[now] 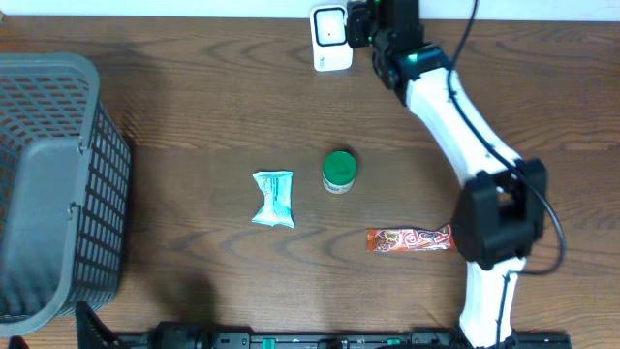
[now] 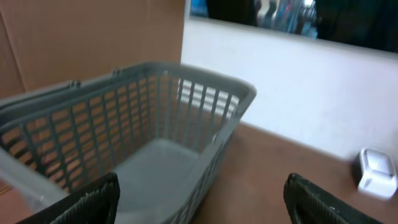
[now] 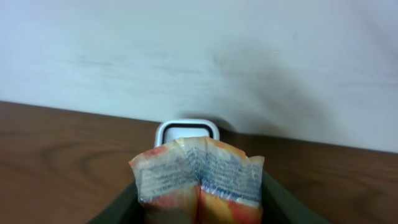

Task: Scan the item barcode
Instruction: 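Carry the Kleenex pack up to the white scanner, then hold the Kleenex pack in front of the scanner window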

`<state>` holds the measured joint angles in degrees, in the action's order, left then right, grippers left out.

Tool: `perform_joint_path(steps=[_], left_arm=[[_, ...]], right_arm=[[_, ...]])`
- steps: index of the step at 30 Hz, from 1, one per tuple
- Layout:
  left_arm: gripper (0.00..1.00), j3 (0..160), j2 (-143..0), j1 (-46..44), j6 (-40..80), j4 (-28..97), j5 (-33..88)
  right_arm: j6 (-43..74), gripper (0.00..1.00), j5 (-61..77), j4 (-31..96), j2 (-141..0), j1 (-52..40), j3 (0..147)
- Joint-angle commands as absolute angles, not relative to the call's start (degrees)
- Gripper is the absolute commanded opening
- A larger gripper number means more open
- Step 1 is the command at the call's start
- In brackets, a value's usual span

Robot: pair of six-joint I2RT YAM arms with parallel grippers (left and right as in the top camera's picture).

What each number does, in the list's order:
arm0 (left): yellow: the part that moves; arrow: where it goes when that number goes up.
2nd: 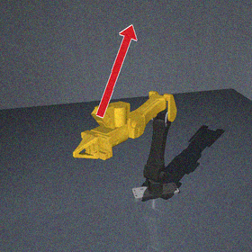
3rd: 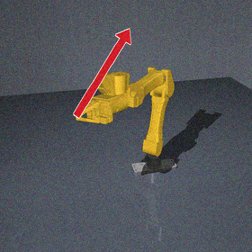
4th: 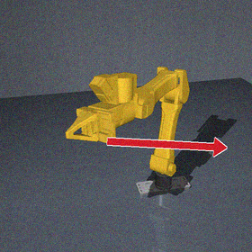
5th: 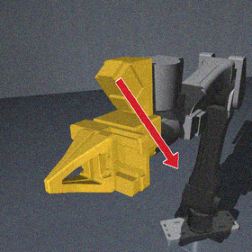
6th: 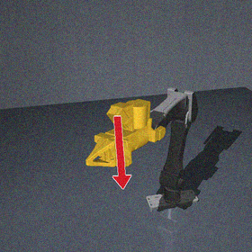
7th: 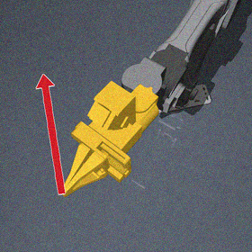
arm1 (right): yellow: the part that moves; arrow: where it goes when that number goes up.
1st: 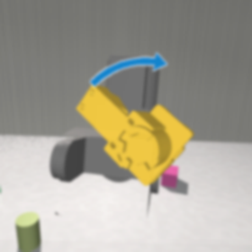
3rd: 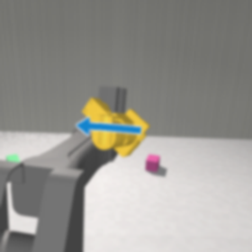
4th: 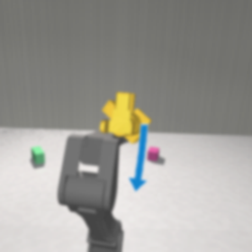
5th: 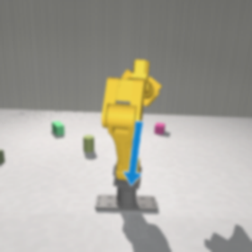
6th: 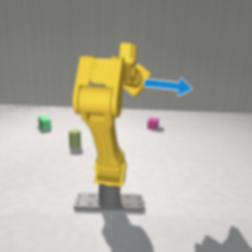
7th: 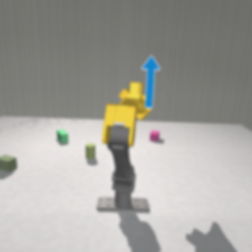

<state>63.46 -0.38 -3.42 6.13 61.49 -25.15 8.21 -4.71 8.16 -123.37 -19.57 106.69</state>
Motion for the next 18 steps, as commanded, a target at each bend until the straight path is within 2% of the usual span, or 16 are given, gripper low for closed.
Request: perform_joint_path(steps=[1, 5, 12, 18], left_arm=[[0.84, 63.6, -0.5, -3.2, 6.3, 64.6, -24.6], [0.84, 63.6, -0.5, -3.2, 6.3, 69.4, -24.6], [0.85, 63.6, -0.5, -3.2, 6.3, 69.6, -24.6], [0.84, 63.6, -0.5, -3.2, 6.3, 69.6, -24.6]], right_arm=[[8.0, 0.42, -7.0, 2.1, -129.0, -19.9, 106.1], [9.2, 0.46, -7.0, -6.2, -133.6, -20.6, 106.1], [10.3, 0.66, -7.0, -21.0, -140.9, -21.9, 106.1], [13.3, 0.67, -7.2, -25.2, -144.0, -22.2, 106.2]])
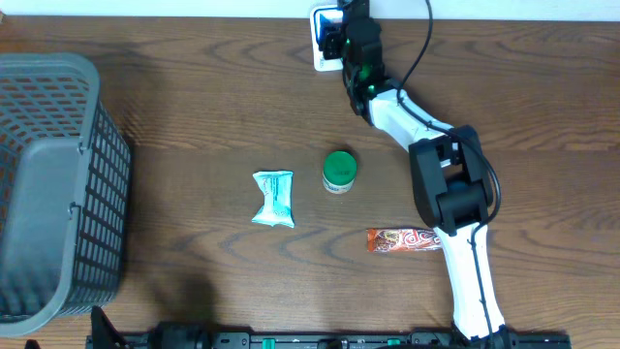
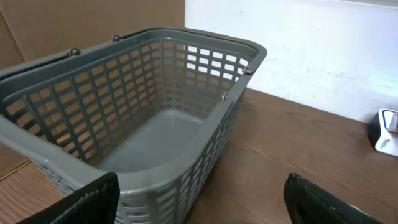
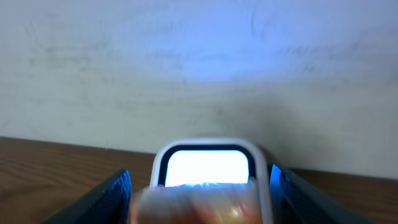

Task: Scan the item barcode
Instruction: 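Hold the Kleenex pack in front of the scanner window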

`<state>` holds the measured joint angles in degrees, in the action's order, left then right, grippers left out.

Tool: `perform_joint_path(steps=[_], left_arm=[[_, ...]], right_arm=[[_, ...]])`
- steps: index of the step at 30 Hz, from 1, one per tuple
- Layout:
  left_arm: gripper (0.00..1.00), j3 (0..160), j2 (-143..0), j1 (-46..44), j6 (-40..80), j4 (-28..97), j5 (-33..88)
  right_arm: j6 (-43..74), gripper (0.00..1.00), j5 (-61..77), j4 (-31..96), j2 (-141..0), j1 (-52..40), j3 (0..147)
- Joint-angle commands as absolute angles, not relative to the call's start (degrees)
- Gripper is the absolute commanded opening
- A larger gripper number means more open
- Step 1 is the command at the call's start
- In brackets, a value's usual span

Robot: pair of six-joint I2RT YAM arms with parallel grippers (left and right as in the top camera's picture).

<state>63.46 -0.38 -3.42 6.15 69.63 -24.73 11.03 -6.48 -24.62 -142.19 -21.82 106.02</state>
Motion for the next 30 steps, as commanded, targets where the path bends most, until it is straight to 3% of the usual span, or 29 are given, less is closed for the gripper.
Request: perform_joint_path(steps=[1, 9, 16, 20, 25, 30], left_arm=[[0.84, 63.6, -0.5, -3.2, 6.3, 69.6, -24.6], [0.84, 63.6, -0.5, -3.2, 6.3, 69.6, -24.6], [0.85, 63.6, -0.5, -3.2, 6.3, 69.6, -24.6], [0.84, 63.6, -0.5, -3.2, 6.3, 69.6, -24.6], [0.84, 63.6, -0.5, -3.2, 6.3, 69.6, -24.6], [0.84, 63.6, -0.5, -3.2, 6.2, 69.6, -24.6]], right_arm=[[13.3, 0.66, -7.2, -25.3, -144.2, -22.2, 106.2], [13.2, 0.65, -7.2, -24.4, -144.3, -22.2, 107.3], [12.6, 0.52, -7.2, -20.5, -144.3, -22.2, 109.7], [11.9, 0.35, -7.2, -18.2, -143.0, -22.2, 110.1], [11.9, 0.01, -7.2, -9.0, -137.4, -22.0, 110.1], [11.9, 0.01, -7.2, 7.9, -130.3, -22.1, 110.1]])
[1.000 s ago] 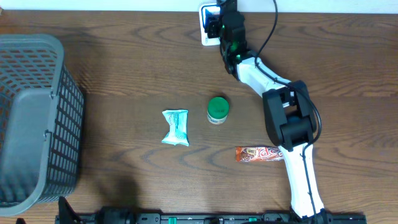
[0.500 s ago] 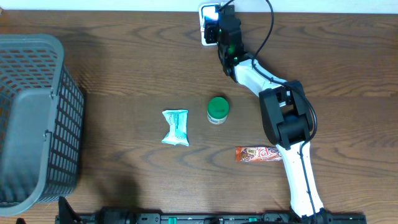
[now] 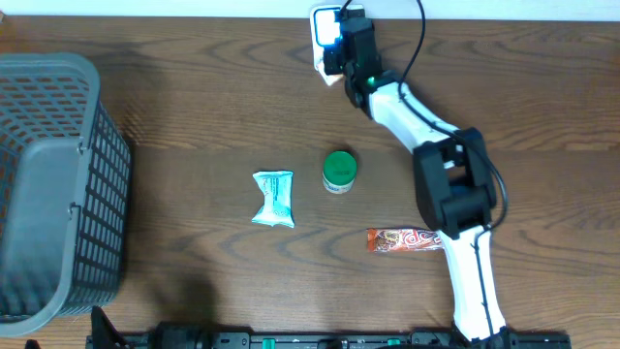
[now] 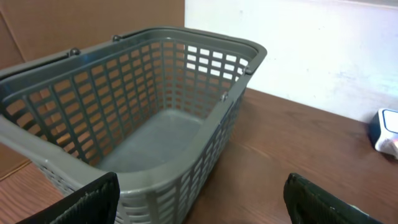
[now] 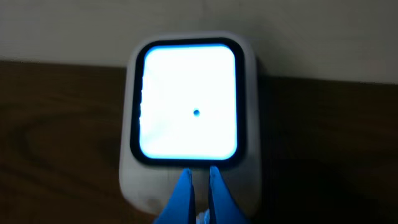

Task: Scan the item barcode
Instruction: 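Hold the Kleenex pack in front of the scanner window, then move the pack to the table's right edge and release it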

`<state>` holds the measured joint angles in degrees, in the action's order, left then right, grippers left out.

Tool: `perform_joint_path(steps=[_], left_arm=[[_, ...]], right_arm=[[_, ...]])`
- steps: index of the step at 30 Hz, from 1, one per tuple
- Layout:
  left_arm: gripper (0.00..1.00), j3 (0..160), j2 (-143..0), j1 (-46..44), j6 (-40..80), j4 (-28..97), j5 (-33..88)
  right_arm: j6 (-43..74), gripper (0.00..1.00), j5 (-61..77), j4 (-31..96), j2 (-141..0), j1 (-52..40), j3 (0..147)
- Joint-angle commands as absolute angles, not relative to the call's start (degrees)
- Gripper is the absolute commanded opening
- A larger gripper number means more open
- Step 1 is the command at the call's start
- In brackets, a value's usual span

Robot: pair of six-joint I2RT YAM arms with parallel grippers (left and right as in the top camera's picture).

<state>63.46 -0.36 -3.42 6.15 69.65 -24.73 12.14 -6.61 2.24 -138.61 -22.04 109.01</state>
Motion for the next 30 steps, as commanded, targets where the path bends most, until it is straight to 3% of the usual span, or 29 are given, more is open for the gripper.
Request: perform_joint_path(steps=[1, 9, 20, 25, 30], left_arm=[[0.85, 63.6, -0.5, -3.2, 6.2, 69.6, -24.6], [0.84, 63.6, -0.5, -3.2, 6.2, 69.6, -24.6], [0.84, 63.6, -0.5, -3.2, 6.3, 69.6, -24.6], [0.84, 63.6, -0.5, -3.2, 6.3, 69.6, -24.6], [0.85, 63.6, -0.5, -3.2, 6.3, 69.6, -24.6]], right_arm=[[12.0, 0.01, -7.2, 11.6, -129.0, -22.2, 110.1], [13.9, 0.01, -8.8, 32.6, -123.3, -22.1, 110.1], [25.5, 0.01, -30.6, 59.8, -113.6, -18.2, 110.1], [39.3, 0.01, -46.1, 73.7, -112.8, -10.3, 110.1], [50.7, 0.01, -51.2, 75.2, -112.9, 0.6, 107.7]])
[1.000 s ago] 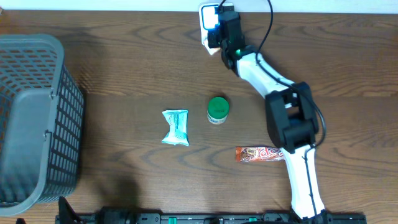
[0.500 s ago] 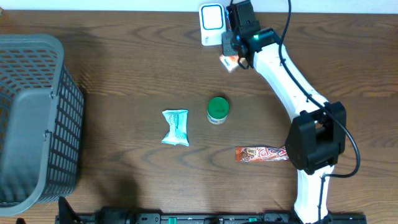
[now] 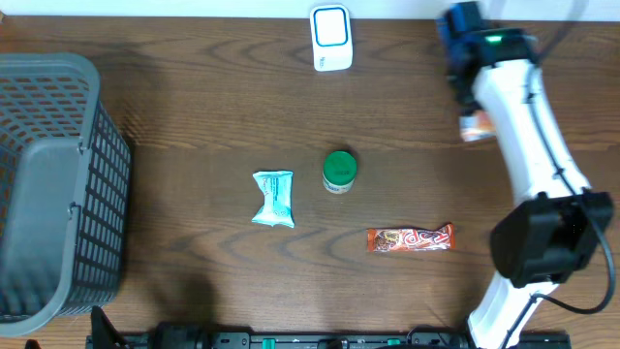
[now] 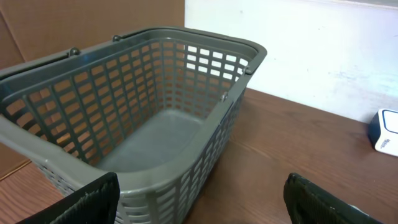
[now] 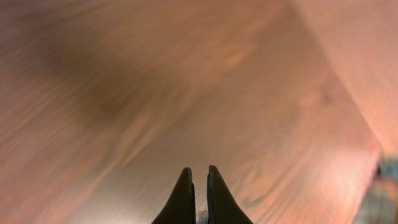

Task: Scan the item barcode
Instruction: 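Move the pack to the table's right edge and release it, then move the right gripper over the green-capped bottle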

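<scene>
The white barcode scanner [image 3: 330,37] stands at the table's back edge and also shows at the far right of the left wrist view [image 4: 386,131]. An orange and white snack packet [image 3: 475,126] shows just left of my right arm, to the right of the scanner. In the blurred right wrist view my right gripper [image 5: 199,169] has its fingers almost together, with a sliver of something between them low down, over bare wood. My left gripper [image 4: 199,199] is wide open near the basket and holds nothing.
A grey plastic basket [image 3: 39,78] fills the left side of the table, its rim [image 4: 186,37] close before the left wrist. Mid-table lie a teal packet [image 3: 273,198], a green-lidded jar [image 3: 339,171] and a brown chocolate bar [image 3: 410,238].
My right arm has gone from the scanner's face to the back right of the table, and the orange packet went with it. The wrist view now shows wood, not the lit screen. The left arm is still.
At first my right gripper held the orange packet just right of the scanner. Then it was at the scanner, which glowed. A second ago the lit screen filled the wrist view. Now gripper and packet are well right of the scanner.
</scene>
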`<state>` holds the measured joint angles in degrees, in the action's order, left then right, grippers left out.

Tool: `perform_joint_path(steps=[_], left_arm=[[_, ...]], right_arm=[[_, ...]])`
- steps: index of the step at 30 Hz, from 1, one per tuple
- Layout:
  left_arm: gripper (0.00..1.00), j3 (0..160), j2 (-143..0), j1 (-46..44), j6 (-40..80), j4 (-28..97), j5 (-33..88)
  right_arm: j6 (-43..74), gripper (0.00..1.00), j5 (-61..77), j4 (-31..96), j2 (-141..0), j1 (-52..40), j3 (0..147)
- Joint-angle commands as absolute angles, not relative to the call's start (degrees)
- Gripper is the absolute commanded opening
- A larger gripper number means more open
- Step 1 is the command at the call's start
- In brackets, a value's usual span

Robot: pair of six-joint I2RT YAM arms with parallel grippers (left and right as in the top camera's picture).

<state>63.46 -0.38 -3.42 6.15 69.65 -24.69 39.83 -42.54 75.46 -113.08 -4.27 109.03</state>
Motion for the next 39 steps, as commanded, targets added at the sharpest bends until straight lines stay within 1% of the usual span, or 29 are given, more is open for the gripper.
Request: perform_joint_path(steps=[1, 6, 11, 12, 13, 14, 15, 17, 18, 19, 21, 24, 27, 28, 29, 30, 31, 33, 35, 36, 37, 38, 39], left_arm=[[0.85, 63.6, -0.5, -3.2, 6.3, 69.6, -24.6], [0.85, 63.6, -0.5, -3.2, 6.3, 69.8, -24.6], [0.84, 63.6, -0.5, -3.2, 6.3, 69.8, -24.6], [0.84, 63.6, -0.5, -3.2, 6.3, 69.8, -24.6], [0.84, 63.6, -0.5, -3.2, 6.3, 69.8, -24.6], [0.84, 63.6, -0.5, -3.2, 6.3, 69.8, -24.6], [0.84, 63.6, -0.5, -3.2, 6.3, 69.8, -24.6], [0.84, 63.6, -0.5, -3.2, 6.3, 69.8, -24.6], [0.85, 63.6, -0.5, -3.2, 6.3, 69.8, -24.6], [0.84, 63.6, -0.5, -3.2, 6.3, 69.8, -24.6], [0.85, 63.6, -0.5, -3.2, 6.3, 69.8, -24.6], [0.84, 63.6, -0.5, -3.2, 6.2, 69.8, -24.6], [0.84, 63.6, -0.5, -3.2, 6.3, 69.8, -24.6], [0.85, 63.6, -0.5, -3.2, 6.3, 69.8, -24.6], [0.85, 63.6, -0.5, -3.2, 6.3, 69.8, -24.6], [0.84, 63.6, -0.5, -3.2, 6.3, 69.8, -24.6], [0.85, 63.6, -0.5, -3.2, 6.3, 69.8, -24.6], [0.84, 63.6, -0.5, -3.2, 6.3, 69.9, -24.6], [0.84, 63.6, -0.5, -3.2, 6.3, 69.9, -24.6], [0.84, 63.6, -0.5, -3.2, 6.3, 69.9, -24.6], [0.85, 63.6, -0.5, -3.2, 6.3, 69.9, -24.6], [0.84, 63.6, -0.5, -3.2, 6.3, 69.9, -24.6], [0.84, 63.6, -0.5, -3.2, 6.3, 69.9, -24.6]], right_arm=[[51.6, 0.01, -51.1, 73.8, -112.9, 3.0, 106.8], [51.9, 0.01, -50.3, 64.6, -113.1, 13.5, 100.8], [51.6, 0.01, -47.4, 54.8, -113.4, 22.0, 91.8], [50.5, 0.04, -46.3, 51.9, -113.5, 24.1, 89.3], [49.9, 0.10, -46.2, 50.5, -113.5, 25.3, 88.3], [49.4, 0.24, -46.2, 49.9, -113.5, 26.2, 88.0], [48.8, 0.41, -46.2, 49.8, -113.5, 27.1, 88.1], [46.0, 0.92, -45.9, 50.0, -113.0, 28.3, 89.4], [44.6, 0.99, -45.0, 50.2, -112.7, 28.6, 90.3], [42.8, 0.99, -43.2, 50.5, -112.2, 28.7, 91.4], [37.3, 0.99, -34.4, 51.6, -111.1, 28.5, 94.1], [29.6, 0.99, -15.3, 54.3, -109.5, 27.7, 97.4], [27.3, 0.99, 1.2, 56.8, -107.8, 25.8, 98.2], [27.1, 0.94, 4.9, 58.0, -107.4, 24.9, 98.2], [27.2, 0.85, 7.9, 60.1, -106.9, 23.5, 98.2], [27.6, 0.79, 9.1, 61.8, -106.6, 22.1, 98.2], [28.8, 0.78, 9.6, 63.9, -106.3, 20.2, 98.2], [31.7, 0.78, 9.5, 69.3, -105.7, 15.3, 98.2], [33.8, 0.80, 9.6, 74.3, -105.5, 10.4, 98.2], [34.1, 0.84, 10.0, 77.4, -105.5, 7.1, 98.2], [34.0, 0.90, 10.6, 79.1, -105.5, 4.7, 98.2], [34.0, 0.99, 11.0, 80.1, -105.5, 2.3, 98.1], [34.1, 0.99, 11.9, 80.6, -105.5, -0.6, 98.1]])
